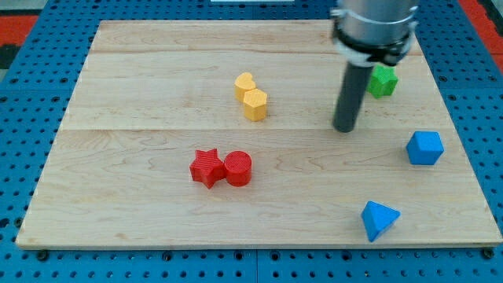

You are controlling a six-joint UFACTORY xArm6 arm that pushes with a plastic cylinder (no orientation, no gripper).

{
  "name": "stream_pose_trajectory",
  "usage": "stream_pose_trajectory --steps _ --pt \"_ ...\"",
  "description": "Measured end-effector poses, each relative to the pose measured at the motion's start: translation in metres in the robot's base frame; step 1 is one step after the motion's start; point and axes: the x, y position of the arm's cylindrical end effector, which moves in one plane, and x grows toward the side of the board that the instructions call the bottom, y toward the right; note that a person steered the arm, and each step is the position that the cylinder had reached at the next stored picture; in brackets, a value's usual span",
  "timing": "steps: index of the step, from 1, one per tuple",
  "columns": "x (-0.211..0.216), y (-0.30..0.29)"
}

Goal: Slide the blue cube diagonally top left of the blue triangle

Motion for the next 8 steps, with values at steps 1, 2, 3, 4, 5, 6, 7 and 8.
stream_pose_trajectory --steps 1,2,3,4,5,6,7,8 --pt "-0.020 0.036" --pt "-0.016 0.003" --pt "-0.037 -0.032" --pt "-0.052 -0.005" --pt "-0.052 0.011" --pt "-0.052 0.006" --pt "-0.050 -0.025" --pt "-0.045 -0.036"
